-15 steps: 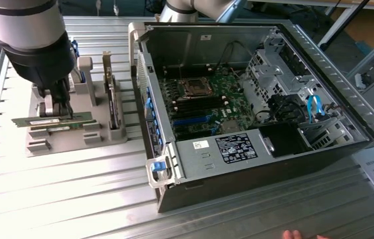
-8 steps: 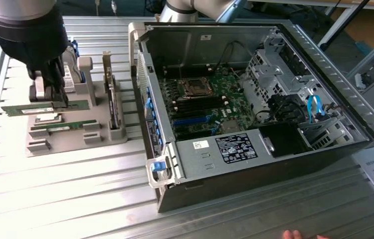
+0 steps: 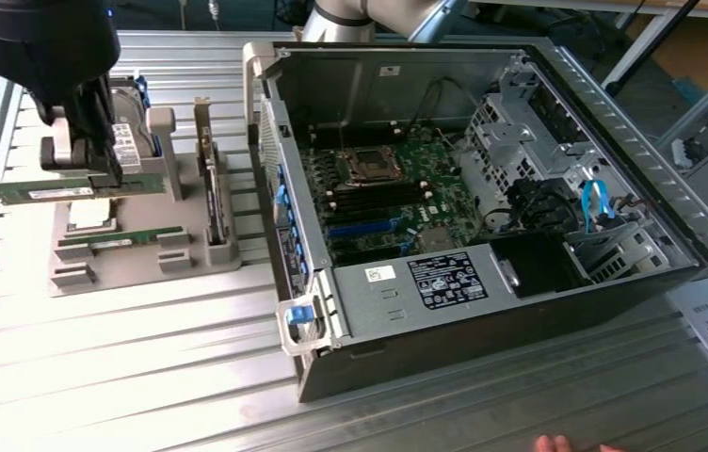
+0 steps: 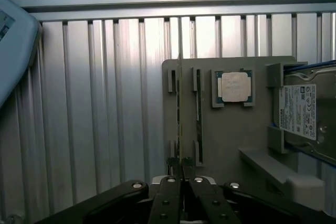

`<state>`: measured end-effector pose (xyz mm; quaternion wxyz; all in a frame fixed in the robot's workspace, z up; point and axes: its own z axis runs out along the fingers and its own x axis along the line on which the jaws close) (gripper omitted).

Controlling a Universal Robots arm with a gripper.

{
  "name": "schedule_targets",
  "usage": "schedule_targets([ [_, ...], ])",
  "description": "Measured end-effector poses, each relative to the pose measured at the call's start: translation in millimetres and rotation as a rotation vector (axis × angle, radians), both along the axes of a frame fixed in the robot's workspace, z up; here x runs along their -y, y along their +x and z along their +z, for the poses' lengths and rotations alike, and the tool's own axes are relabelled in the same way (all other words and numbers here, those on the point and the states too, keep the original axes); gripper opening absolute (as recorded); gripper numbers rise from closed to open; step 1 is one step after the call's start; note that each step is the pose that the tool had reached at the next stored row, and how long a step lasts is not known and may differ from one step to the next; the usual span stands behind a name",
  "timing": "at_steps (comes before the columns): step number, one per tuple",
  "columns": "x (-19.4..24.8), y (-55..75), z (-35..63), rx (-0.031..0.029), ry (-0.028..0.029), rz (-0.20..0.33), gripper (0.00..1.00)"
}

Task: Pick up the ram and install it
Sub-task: 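Pick up the ram and move it above insertion slot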

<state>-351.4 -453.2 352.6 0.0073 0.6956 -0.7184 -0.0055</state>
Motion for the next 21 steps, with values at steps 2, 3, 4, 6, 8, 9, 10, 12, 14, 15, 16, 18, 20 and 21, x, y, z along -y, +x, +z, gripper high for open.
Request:
schedule_targets([
  [2,0.0,0.0,4.9,0.0001,0.0,0.0,0.12],
  [3,0.0,0.1,8.6,0.0,0.0,0.0,0.12],
  [4,0.0,0.1,11.6,0.0,0.0,0.0,0.12],
  [6,0.0,0.1,16.4,0.0001,0.0001,0.0,0.12],
  [8,0.0,0.1,22.7,0.0,0.0,0.0,0.12],
  [9,0.0,0.2,27.6,0.0,0.0,0.0,0.12],
  [10,0.0,0.3,31.8,0.0002,0.0001,0.0,0.12],
  [12,0.0,0.3,40.3,0.0,0.0,0.0,0.12],
  [14,0.0,0.3,42.9,0.0003,0.0002,0.0,0.12],
  [15,0.0,0.3,42.9,0.0003,0.0003,0.0,0.12],
  [16,0.0,0.3,43.0,0.0002,0.0002,0.0,0.12],
  [18,0.0,0.3,43.1,0.0,0.0,0.0,0.12],
  [20,0.0,0.3,43.1,0.0001,0.0,0.0,0.12],
  [21,0.0,0.8,43.2,-0.0001,-0.0001,0.0,0.12],
])
